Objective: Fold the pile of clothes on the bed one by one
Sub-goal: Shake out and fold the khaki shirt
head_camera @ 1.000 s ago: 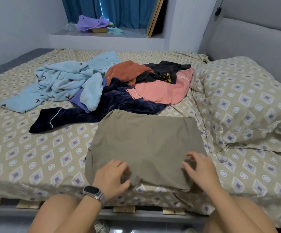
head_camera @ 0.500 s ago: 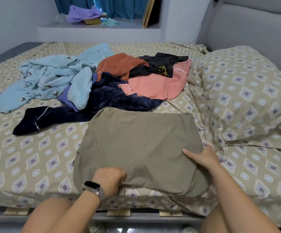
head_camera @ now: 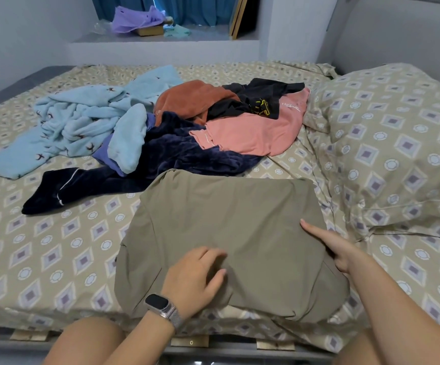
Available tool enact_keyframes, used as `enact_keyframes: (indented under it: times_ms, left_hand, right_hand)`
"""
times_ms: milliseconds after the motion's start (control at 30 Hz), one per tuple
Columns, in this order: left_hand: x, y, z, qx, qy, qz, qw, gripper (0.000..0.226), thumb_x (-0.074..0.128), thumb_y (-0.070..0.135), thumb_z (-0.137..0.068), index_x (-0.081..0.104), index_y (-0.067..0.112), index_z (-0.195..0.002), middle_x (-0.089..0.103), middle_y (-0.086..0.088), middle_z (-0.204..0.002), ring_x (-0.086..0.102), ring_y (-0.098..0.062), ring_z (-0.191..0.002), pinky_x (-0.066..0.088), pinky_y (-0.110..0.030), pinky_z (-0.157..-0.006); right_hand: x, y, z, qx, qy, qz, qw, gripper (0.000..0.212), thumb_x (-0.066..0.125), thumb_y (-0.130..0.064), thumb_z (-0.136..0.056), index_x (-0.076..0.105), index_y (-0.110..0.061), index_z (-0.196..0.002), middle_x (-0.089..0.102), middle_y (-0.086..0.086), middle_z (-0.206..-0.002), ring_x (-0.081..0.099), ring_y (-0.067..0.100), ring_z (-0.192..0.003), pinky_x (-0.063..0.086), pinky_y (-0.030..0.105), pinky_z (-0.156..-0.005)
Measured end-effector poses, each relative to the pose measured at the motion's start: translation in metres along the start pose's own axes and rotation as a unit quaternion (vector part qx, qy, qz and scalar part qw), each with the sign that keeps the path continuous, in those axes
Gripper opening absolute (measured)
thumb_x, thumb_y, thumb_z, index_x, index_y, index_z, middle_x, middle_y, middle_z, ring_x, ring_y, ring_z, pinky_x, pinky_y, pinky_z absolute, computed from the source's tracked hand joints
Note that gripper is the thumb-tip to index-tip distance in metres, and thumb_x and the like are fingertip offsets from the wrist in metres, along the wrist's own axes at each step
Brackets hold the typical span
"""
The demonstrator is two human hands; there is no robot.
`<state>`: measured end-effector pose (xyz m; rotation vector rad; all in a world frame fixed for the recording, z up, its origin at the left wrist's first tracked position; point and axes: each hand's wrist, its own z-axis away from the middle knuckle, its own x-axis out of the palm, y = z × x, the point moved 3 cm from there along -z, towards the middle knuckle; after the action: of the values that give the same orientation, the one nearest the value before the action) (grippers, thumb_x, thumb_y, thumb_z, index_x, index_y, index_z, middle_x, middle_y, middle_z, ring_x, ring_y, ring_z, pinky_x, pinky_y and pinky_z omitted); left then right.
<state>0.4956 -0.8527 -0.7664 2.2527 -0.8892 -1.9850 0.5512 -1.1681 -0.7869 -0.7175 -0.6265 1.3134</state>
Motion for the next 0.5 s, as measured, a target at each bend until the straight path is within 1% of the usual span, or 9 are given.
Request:
enact_keyframes:
  times_ms: [33,100,167,200,233,300,400,433,500]
  left_hand:
    - [0.005,0.000,-0.004,-0.001,-0.007,0.017,1.000,0.042,0.040,0.053,-0.088,0.054,0.037,-0.124,0.059,0.013,-0.120,0.057,-0.010,-0.111,0.048,-0.029,-0.087]
    - [0.011,0.001,-0.014,0.000,-0.020,0.032,0.999,0.051,0.037,0.053,-0.090,0.043,0.039,-0.138,0.044,0.012,-0.144,0.039,-0.010,-0.135,0.032,-0.030,-0.106]
    - [0.017,0.003,-0.026,0.005,-0.059,0.030,0.998,0.055,0.036,0.053,-0.093,0.027,0.044,-0.147,0.021,0.015,-0.158,0.015,-0.007,-0.147,0.015,-0.030,-0.115]
    - [0.023,0.004,-0.030,0.000,-0.099,0.030,0.995,0.058,0.038,0.053,-0.094,0.018,0.047,-0.148,0.010,0.015,-0.160,0.005,-0.008,-0.149,0.007,-0.032,-0.117]
    - [0.030,0.005,-0.033,-0.008,-0.149,0.020,0.989,0.061,0.040,0.052,-0.095,0.010,0.049,-0.149,0.001,0.013,-0.161,-0.002,-0.010,-0.149,0.001,-0.035,-0.118]
    - [0.043,0.009,-0.035,-0.014,-0.236,-0.034,0.971,0.063,0.039,0.052,-0.096,0.004,0.049,-0.149,-0.010,0.007,-0.162,-0.010,-0.016,-0.149,-0.004,-0.042,-0.119]
    - [0.054,0.012,-0.037,-0.020,-0.254,-0.072,0.964,0.062,0.038,0.050,-0.097,0.007,0.045,-0.151,-0.012,0.004,-0.162,-0.012,-0.020,-0.149,-0.005,-0.047,-0.119]
    - [0.053,0.013,-0.038,-0.024,-0.251,-0.066,0.965,0.062,0.039,0.048,-0.097,0.009,0.044,-0.151,-0.011,0.004,-0.162,-0.011,-0.020,-0.149,-0.005,-0.047,-0.119]
    - [0.051,0.011,-0.040,-0.032,-0.236,-0.017,0.971,0.065,0.045,0.045,-0.095,0.012,0.042,-0.151,-0.002,0.004,-0.163,-0.004,-0.018,-0.150,-0.002,-0.045,-0.120]
  right_hand:
    - [0.006,-0.003,0.005,-0.004,-0.007,0.003,1.000,0.072,0.090,-0.049,-0.052,0.065,-0.014,-0.110,0.075,0.010,-0.100,0.070,0.027,-0.096,0.054,0.044,-0.092]
    - [0.012,-0.006,0.010,-0.020,0.002,-0.004,1.000,0.033,0.081,-0.034,-0.077,0.058,-0.015,-0.090,0.071,0.010,-0.088,0.067,0.023,-0.085,0.053,0.037,-0.080]
    - [0.014,-0.006,0.009,-0.025,0.007,-0.006,1.000,0.020,0.072,-0.027,-0.085,0.056,-0.016,-0.086,0.072,0.008,-0.083,0.066,0.022,-0.081,0.053,0.036,-0.077]
    - [0.016,-0.006,0.010,-0.019,0.001,0.000,1.000,0.019,0.073,-0.026,-0.084,0.061,-0.014,-0.093,0.074,0.009,-0.084,0.068,0.024,-0.083,0.054,0.038,-0.079]
    - [0.017,-0.007,0.008,-0.023,-0.004,0.005,1.000,0.027,0.075,-0.024,-0.081,0.065,-0.011,-0.102,0.076,0.009,-0.087,0.070,0.025,-0.086,0.055,0.039,-0.080]
    - [0.019,-0.012,0.006,-0.049,0.002,0.015,0.999,0.040,0.078,-0.017,-0.079,0.064,-0.011,-0.116,0.075,0.008,-0.098,0.070,0.026,-0.092,0.055,0.038,-0.082]
    - [0.026,-0.025,0.010,-0.095,0.004,0.016,0.995,0.036,0.076,-0.009,-0.079,0.062,-0.017,-0.111,0.071,0.005,-0.106,0.067,0.024,-0.097,0.053,0.040,-0.090]
    - [0.031,-0.030,0.012,-0.105,0.000,0.012,0.994,0.035,0.075,-0.007,-0.080,0.061,-0.017,-0.111,0.070,0.005,-0.106,0.067,0.023,-0.096,0.054,0.038,-0.086]
    - [0.041,-0.041,0.021,-0.125,0.004,0.029,0.992,0.039,0.072,-0.004,-0.083,0.058,-0.012,-0.118,0.070,0.004,-0.105,0.068,0.019,-0.091,0.056,0.030,-0.073]
